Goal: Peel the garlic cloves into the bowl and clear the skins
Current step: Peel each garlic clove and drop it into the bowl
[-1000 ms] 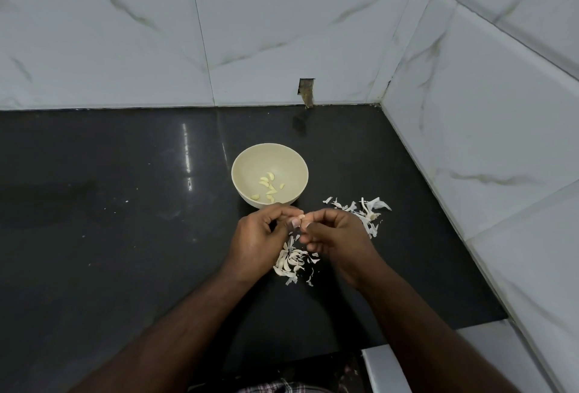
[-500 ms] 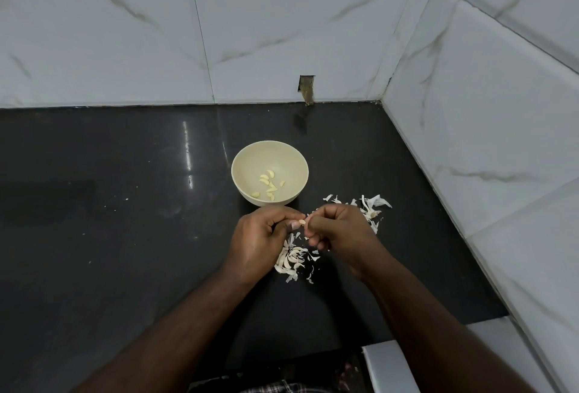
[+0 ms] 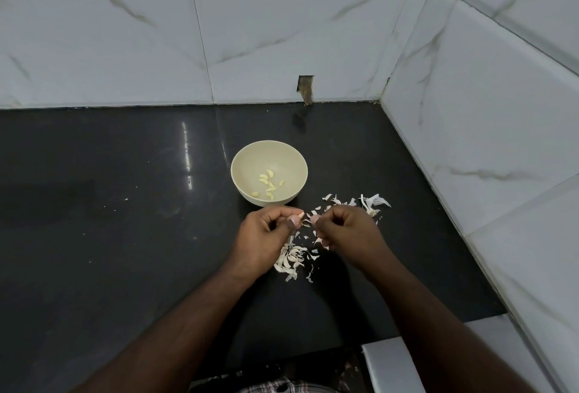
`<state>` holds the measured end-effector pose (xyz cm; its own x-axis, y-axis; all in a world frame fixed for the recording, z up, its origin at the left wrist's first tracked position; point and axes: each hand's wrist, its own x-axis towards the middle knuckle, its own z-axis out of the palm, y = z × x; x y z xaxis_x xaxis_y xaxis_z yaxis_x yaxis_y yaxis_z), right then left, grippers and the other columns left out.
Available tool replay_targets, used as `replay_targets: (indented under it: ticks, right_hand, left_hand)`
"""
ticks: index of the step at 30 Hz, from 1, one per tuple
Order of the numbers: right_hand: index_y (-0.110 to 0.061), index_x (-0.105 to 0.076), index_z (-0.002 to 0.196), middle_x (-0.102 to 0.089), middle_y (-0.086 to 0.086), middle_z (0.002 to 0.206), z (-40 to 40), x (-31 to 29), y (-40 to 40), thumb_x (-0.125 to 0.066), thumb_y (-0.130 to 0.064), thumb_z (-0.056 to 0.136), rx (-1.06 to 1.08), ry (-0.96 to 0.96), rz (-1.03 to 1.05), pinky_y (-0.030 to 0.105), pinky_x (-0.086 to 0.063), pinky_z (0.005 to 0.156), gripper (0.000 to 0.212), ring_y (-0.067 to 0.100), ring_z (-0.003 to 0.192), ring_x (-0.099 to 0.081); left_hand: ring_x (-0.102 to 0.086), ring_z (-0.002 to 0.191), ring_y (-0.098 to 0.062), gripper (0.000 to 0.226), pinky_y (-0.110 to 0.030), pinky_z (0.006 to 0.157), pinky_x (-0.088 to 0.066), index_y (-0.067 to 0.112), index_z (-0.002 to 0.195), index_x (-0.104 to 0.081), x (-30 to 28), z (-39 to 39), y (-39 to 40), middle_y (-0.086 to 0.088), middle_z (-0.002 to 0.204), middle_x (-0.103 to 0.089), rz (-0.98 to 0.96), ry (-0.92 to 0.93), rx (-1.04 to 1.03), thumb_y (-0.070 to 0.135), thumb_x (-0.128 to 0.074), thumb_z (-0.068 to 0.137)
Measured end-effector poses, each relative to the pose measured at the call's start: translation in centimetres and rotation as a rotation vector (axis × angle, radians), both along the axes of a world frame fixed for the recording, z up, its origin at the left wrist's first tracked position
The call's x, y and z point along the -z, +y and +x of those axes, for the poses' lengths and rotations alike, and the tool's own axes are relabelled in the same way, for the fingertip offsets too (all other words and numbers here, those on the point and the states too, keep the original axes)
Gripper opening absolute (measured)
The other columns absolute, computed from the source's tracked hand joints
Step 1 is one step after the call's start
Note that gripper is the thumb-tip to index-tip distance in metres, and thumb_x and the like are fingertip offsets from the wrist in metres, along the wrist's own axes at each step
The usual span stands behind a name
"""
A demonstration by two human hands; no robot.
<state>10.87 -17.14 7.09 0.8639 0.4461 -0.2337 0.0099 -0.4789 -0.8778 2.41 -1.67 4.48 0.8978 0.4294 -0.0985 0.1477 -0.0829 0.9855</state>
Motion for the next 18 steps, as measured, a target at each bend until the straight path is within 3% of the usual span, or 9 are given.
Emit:
replay_targets:
  ticks: [2, 5, 8, 10, 14, 18]
  right_hand:
    - [-0.018, -0.073, 0.08, -0.072, 0.001, 0.073, 0.2, -0.1, -0.2, -0.074, -0.018, 0.088, -0.041, -0.101, -0.01, 0.023, -0.05, 0.064, 0.008, 0.007, 0.064, -0.063]
    - [-0.023, -0.077, 0.102, -0.075, -0.007, 0.085, -0.1, -0.4, 0.2, -0.075, -0.012, 0.087, -0.127, -0.163, -0.014, 0.018, -0.051, 0.072, 0.019, 0.001, 0.077, -0.069]
    - [-0.024, -0.076, 0.089, -0.072, -0.012, 0.075, -0.4, -0.8, 0.7, -0.075, -0.021, 0.087, -0.137, -0.275, -0.105, 0.015, -0.048, 0.064, 0.004, -0.001, 0.07, -0.065]
    - [-0.024, -0.073, 0.083, -0.069, -0.014, 0.07, -0.3, -0.8, 0.8, -0.074, -0.019, 0.086, -0.1, -0.274, -0.105, 0.011, -0.043, 0.06, 0.007, -0.004, 0.065, -0.062]
    - [-0.017, -0.073, 0.08, -0.069, -0.009, 0.067, -0.6, -1.0, 1.1, -0.076, -0.014, 0.086, -0.097, -0.181, -0.045, 0.011, -0.042, 0.056, 0.007, -0.003, 0.057, -0.057]
    - [-0.002, -0.069, 0.08, -0.068, 0.01, 0.067, -1.0, -1.4, 1.3, -0.069, 0.001, 0.088, -0.024, 0.136, 0.124, 0.019, -0.045, 0.051, 0.008, 0.012, 0.055, -0.056]
  left_hand:
    - [-0.065, 0.076, -0.019, 0.017, -0.05, 0.081, -0.056, 0.037, 0.093, -0.079, -0.1, -0.1, 0.0, -0.011, 0.084, -0.073, -0.008, 0.022, 0.021, 0.023, -0.07, 0.091]
    - [-0.066, 0.071, -0.015, 0.012, -0.039, 0.075, -0.057, 0.029, 0.093, -0.079, -0.5, -0.1, 0.1, -0.008, 0.078, -0.074, -0.013, 0.048, 0.04, 0.021, -0.071, 0.091]
    - [-0.065, 0.066, -0.008, 0.01, -0.027, 0.068, -0.053, 0.021, 0.092, -0.077, -1.0, -0.1, -0.1, -0.01, 0.077, -0.074, -0.054, 0.047, 0.024, 0.012, -0.073, 0.09]
    - [-0.067, 0.067, -0.007, 0.009, -0.023, 0.067, -0.055, 0.019, 0.092, -0.076, -1.4, -0.2, -0.2, -0.008, 0.08, -0.075, -0.087, 0.046, 0.013, 0.012, -0.076, 0.087]
    - [-0.066, 0.066, -0.01, 0.014, -0.031, 0.072, -0.056, 0.023, 0.087, -0.078, -1.3, -0.1, 0.3, -0.008, 0.076, -0.074, -0.047, 0.052, 0.019, 0.009, -0.078, 0.085]
    - [-0.069, 0.076, -0.006, 0.025, -0.033, 0.076, -0.055, 0.036, 0.081, -0.077, -1.1, -0.4, 0.8, 0.013, 0.078, -0.074, 0.202, 0.0, 0.038, 0.011, -0.076, 0.085]
